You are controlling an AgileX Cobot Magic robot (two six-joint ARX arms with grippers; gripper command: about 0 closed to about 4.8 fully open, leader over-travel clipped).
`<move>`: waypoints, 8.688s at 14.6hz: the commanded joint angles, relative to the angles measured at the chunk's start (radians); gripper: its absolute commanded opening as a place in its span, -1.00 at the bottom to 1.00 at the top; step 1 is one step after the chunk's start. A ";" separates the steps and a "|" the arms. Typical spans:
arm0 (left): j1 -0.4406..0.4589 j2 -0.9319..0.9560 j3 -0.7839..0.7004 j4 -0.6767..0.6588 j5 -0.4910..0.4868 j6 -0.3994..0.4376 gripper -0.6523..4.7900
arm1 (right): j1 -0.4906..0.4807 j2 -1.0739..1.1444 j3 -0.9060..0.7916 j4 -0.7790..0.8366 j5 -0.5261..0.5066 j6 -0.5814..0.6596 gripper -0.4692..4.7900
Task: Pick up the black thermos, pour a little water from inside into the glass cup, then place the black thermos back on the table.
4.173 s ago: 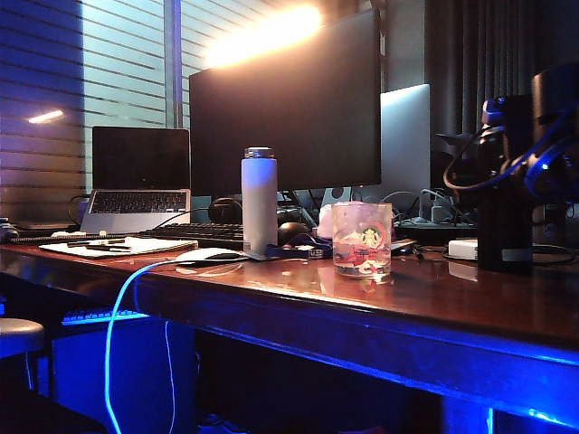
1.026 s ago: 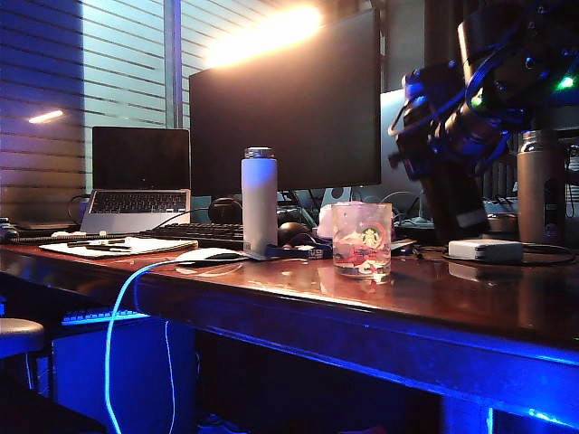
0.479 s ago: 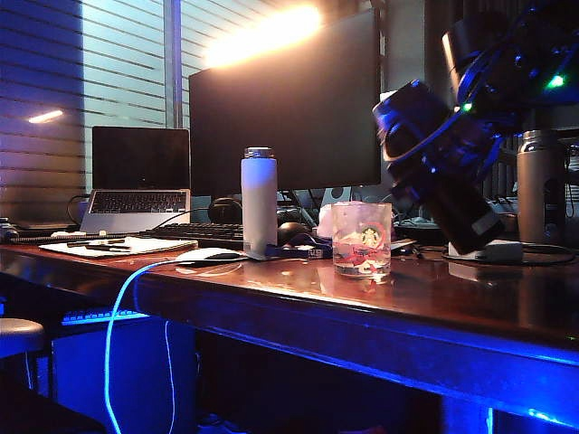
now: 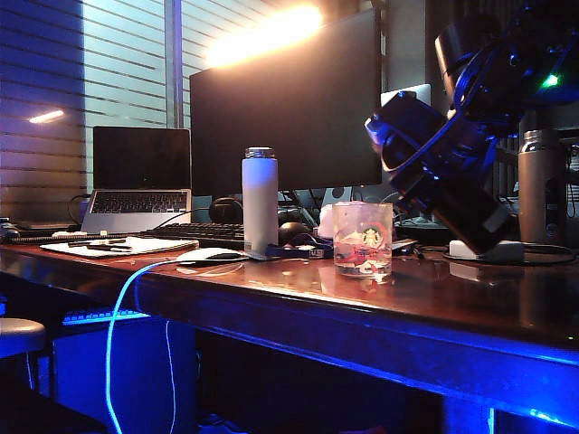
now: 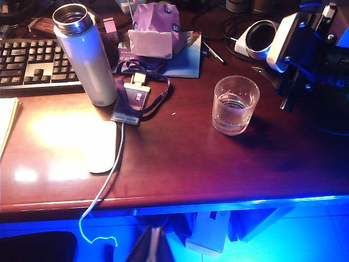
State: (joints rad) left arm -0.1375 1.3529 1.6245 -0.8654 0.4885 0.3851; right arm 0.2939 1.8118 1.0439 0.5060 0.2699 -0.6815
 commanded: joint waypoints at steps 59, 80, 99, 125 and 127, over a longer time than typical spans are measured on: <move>0.000 -0.003 0.003 0.007 0.005 0.001 -0.77 | 0.042 0.035 0.076 -0.008 0.132 -0.554 -0.78; 0.000 -0.003 0.003 0.007 0.005 0.001 -0.77 | -0.016 0.005 0.073 0.025 -0.018 0.460 -0.78; 0.000 -0.003 0.003 0.007 0.005 0.001 -0.77 | -0.145 -0.090 -0.219 0.358 -0.168 0.708 -0.77; 0.000 -0.003 0.003 0.007 0.005 0.001 -0.77 | -0.150 -0.196 -0.294 0.346 -0.274 0.672 1.00; 0.000 -0.003 0.003 0.007 0.005 0.001 -0.77 | -0.150 -0.236 -0.301 0.331 -0.286 0.673 1.00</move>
State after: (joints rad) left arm -0.1375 1.3529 1.6245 -0.8658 0.4889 0.3851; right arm 0.1436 1.5929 0.7460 0.8310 -0.0017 -0.0078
